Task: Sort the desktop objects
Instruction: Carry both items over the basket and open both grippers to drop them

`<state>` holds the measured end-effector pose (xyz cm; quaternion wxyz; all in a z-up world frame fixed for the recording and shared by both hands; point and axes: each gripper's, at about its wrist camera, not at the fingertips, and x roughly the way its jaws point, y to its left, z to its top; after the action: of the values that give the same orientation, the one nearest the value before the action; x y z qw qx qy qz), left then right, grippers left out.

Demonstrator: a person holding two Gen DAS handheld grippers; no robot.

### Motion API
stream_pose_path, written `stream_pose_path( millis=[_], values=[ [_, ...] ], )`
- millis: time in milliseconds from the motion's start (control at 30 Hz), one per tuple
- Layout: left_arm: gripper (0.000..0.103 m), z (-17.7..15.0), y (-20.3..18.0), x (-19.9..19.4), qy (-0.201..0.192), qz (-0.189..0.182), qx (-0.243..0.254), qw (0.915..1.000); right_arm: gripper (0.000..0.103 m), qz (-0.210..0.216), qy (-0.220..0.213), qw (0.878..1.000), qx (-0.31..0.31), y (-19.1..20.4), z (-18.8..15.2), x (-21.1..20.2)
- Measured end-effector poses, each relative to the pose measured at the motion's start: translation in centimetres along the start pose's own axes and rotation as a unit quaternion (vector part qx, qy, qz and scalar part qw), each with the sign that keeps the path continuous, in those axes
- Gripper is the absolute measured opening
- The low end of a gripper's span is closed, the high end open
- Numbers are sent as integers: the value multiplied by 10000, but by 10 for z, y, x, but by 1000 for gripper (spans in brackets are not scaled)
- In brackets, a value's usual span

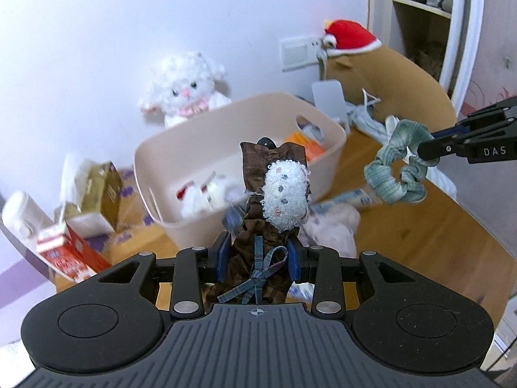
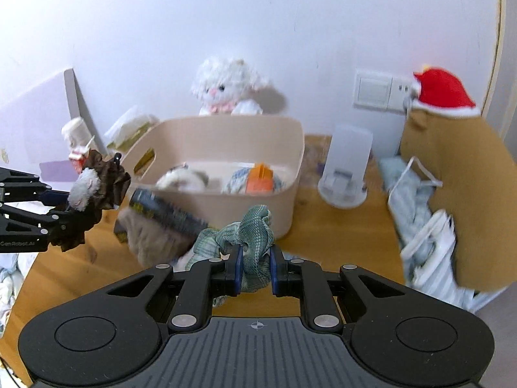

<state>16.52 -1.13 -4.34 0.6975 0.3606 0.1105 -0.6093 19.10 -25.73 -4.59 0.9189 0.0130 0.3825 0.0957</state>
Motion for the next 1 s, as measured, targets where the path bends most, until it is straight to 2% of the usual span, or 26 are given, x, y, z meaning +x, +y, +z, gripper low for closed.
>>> stream_pose_path(
  millis=[367, 533, 667, 1000],
  values=[
    [36, 47, 18, 18, -171, 307, -173, 9992, 16, -48, -433, 9983, -386, -9, 59, 14],
    [36, 61, 26, 39, -55, 511, -350, 9981, 16, -59, -513, 9974, -497, -12, 80, 27],
    [36, 66, 37, 59, 63, 510, -626, 9967, 16, -26, -525, 9968, -603, -13, 91, 41],
    [36, 75, 50, 113, 533, 795, -798, 9922, 15, 152, -364, 9955, -863, -10, 110, 88]
  ],
)
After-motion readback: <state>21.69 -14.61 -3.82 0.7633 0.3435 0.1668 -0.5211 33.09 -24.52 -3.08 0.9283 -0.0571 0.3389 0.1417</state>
